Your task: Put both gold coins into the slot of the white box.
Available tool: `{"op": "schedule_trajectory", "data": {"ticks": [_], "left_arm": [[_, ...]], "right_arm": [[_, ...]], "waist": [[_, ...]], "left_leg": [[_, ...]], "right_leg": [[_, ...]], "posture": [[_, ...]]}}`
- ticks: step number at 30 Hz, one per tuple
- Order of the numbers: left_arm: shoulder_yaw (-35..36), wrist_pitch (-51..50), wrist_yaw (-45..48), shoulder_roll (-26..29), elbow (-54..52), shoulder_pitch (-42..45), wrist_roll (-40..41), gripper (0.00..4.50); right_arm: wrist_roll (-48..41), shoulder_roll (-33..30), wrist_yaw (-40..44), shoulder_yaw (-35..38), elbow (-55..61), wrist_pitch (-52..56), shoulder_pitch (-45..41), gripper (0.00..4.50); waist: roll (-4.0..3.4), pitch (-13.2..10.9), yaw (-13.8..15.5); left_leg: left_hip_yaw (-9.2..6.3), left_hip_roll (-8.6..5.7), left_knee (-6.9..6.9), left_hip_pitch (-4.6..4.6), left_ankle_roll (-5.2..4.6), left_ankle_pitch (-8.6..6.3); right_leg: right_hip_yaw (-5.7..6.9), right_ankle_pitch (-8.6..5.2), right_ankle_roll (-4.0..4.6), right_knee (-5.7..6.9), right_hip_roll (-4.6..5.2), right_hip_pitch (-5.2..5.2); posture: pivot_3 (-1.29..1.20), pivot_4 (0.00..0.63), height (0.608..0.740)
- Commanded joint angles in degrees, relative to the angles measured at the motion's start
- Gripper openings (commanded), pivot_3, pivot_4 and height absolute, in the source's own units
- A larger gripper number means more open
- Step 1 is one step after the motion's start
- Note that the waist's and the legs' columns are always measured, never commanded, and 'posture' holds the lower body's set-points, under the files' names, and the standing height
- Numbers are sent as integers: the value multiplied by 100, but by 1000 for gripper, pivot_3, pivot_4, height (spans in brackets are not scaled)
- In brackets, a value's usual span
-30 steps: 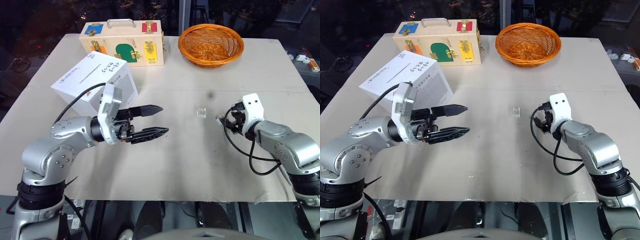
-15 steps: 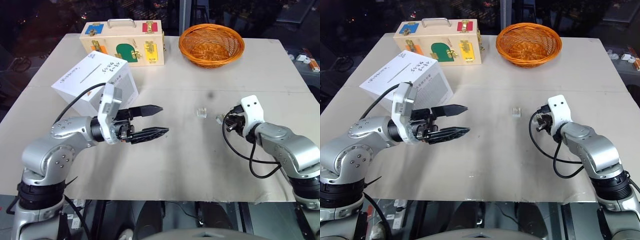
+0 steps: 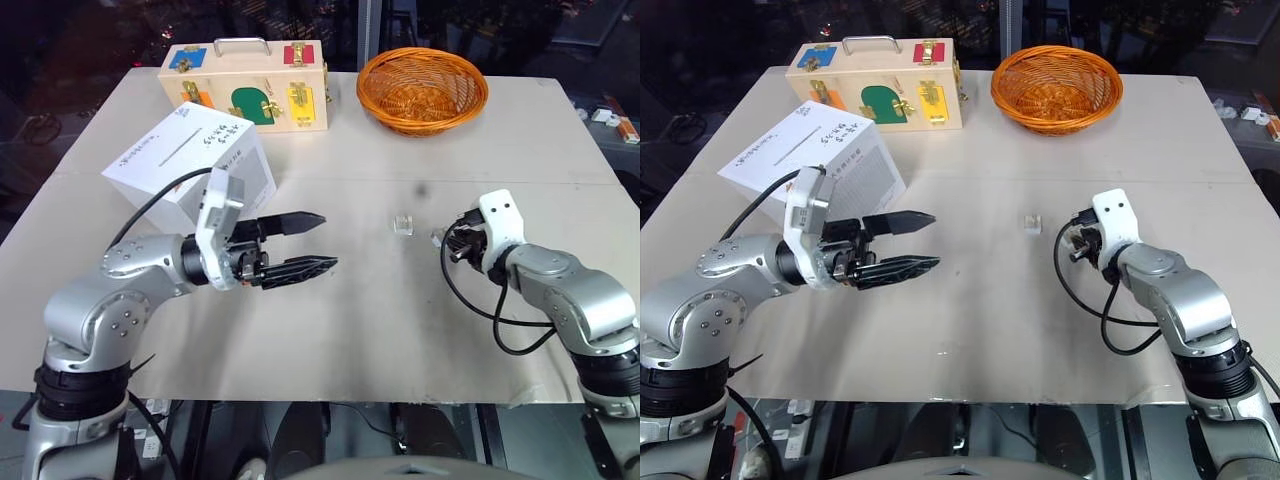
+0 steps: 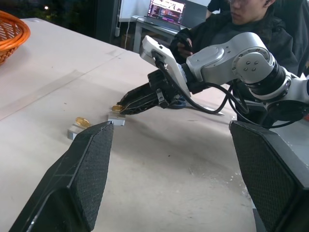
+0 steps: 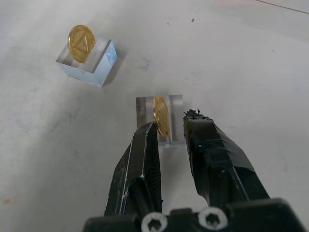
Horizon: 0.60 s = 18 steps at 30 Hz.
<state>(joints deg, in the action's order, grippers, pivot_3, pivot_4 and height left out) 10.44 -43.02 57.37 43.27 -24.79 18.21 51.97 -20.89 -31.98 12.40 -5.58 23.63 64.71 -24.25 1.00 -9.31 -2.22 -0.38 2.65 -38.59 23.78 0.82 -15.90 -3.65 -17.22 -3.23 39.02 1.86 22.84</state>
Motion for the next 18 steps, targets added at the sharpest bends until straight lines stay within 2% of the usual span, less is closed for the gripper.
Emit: {"op": "schedule_trajectory", "data": {"ticks": [1,14,17,18], "left_arm": [[35,39,43,46,-142,-1,102,3889],[109,14,52,79,-160,-121,147,3889],[112,14,39,74,-162,-124,150,3889],[111,13,37,72,-164,-123,151,3889]], "right_arm": [[32,51,60,208,186,3,-137,1016],[98,92,99,291,266,104,-159,1016],[124,103,99,298,275,124,-170,147],[130,106,100,299,274,129,-172,60]], "waist": [[0,0,0],[0,0,-1],[0,0,-1],[0,0,-1]], "left_leg": [[0,0,0,0,0,0],[0,0,-2,0,0,0],[0,0,-2,0,0,0],[0,0,-3,0,0,0]], "right_leg": [[0,0,0,0,0,0],[0,0,0,2,0,0],[0,0,0,3,0,0],[0,0,0,4,0,0]], "posture": [[0,150,726],[0,150,726],[0,150,726],[0,150,726]]}}
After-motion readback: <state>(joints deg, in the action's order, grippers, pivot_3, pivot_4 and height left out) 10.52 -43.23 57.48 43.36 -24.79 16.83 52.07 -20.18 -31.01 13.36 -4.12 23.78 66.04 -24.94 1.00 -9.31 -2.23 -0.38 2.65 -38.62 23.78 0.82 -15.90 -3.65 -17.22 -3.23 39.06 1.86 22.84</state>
